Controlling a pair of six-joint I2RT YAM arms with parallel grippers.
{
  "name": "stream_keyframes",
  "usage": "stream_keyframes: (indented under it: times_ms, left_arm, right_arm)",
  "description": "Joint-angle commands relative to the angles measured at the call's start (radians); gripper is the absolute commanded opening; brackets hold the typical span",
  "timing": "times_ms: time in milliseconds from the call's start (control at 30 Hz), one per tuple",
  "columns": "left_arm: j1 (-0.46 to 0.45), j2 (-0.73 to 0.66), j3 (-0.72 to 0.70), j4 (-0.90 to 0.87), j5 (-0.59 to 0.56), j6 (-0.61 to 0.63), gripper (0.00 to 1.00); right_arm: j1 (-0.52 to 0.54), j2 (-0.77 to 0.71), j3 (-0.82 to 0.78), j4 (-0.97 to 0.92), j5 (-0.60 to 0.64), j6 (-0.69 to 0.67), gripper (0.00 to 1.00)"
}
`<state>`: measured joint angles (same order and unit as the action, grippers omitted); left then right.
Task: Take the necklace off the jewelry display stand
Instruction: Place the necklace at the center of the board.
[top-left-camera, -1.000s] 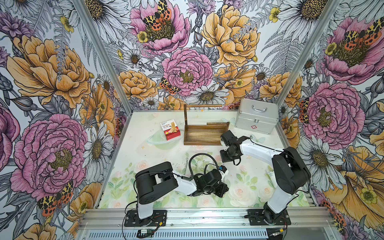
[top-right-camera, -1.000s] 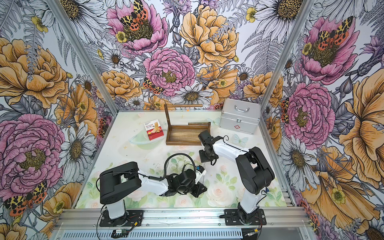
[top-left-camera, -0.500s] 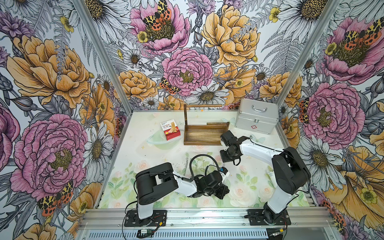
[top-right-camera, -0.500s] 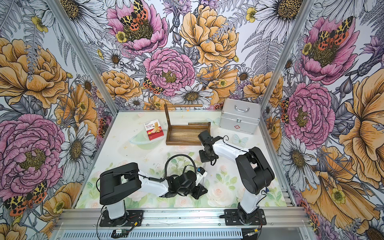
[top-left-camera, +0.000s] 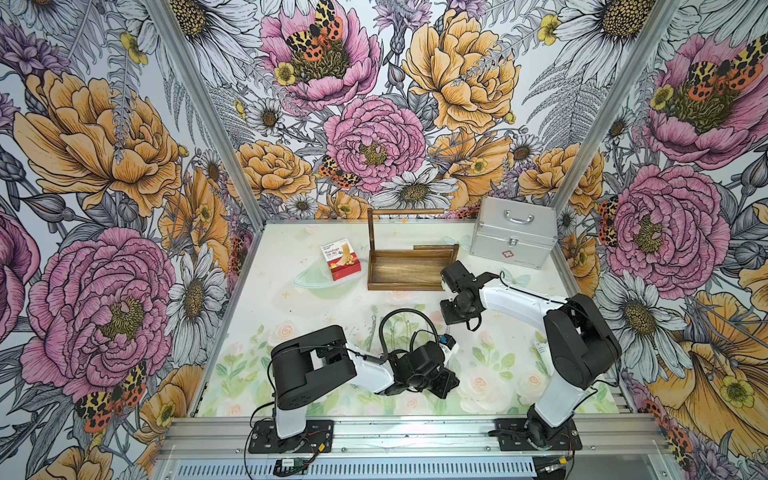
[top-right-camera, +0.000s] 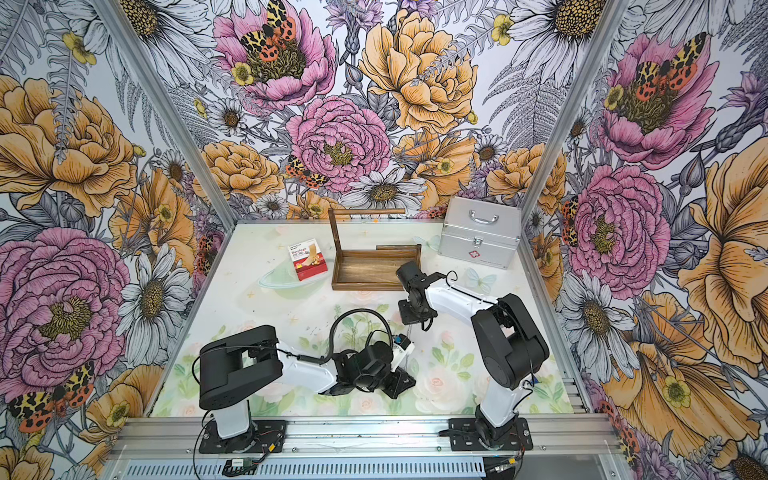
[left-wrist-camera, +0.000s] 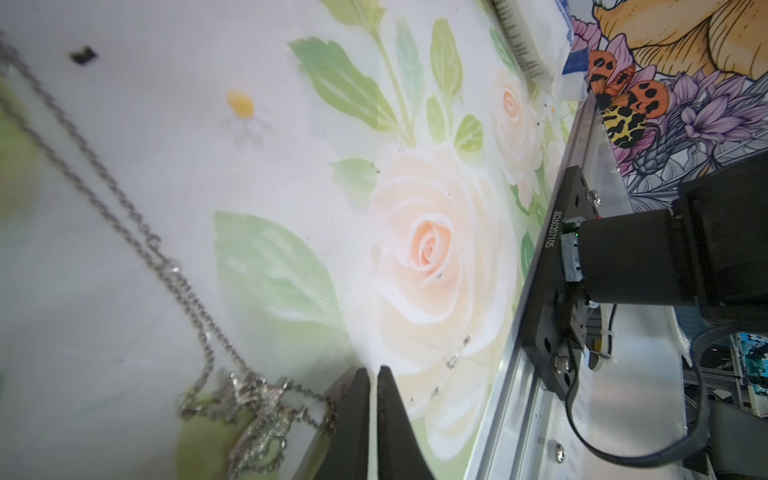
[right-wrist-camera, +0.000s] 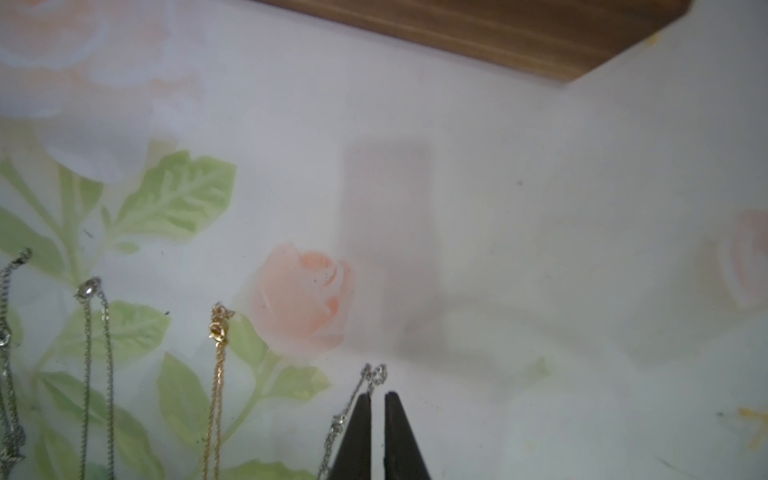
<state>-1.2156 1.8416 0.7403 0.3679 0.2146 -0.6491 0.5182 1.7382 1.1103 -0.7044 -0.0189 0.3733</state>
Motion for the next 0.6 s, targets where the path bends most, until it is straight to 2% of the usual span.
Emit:
stream_keyframes:
  times_ms: [0, 133, 400, 567]
  left_arm:
    - [0.005, -0.046, -0.011, -0.050, -0.010, 0.000, 0.13]
    - [0.009, -0.059, 0.001, -0.066, -0.006, 0.007, 0.15]
    - [0.011, -0.093, 0.052, -0.132, -0.008, 0.039, 0.19]
    - [0.007, -0.115, 0.101, -0.174, -0.005, 0.059, 0.22]
  right_arm:
    - [0.005, -0.030, 0.001, 0.032, 0.025, 0.006, 0.11]
    - [0.005, -0.071, -0.032, 0.059, 0.039, 0.017, 0.15]
    - [0.005, -0.229, -0.155, 0.151, 0.091, 0.050, 0.29]
    - [0.004, -0.358, -0.249, 0.216, 0.122, 0.069, 0.32]
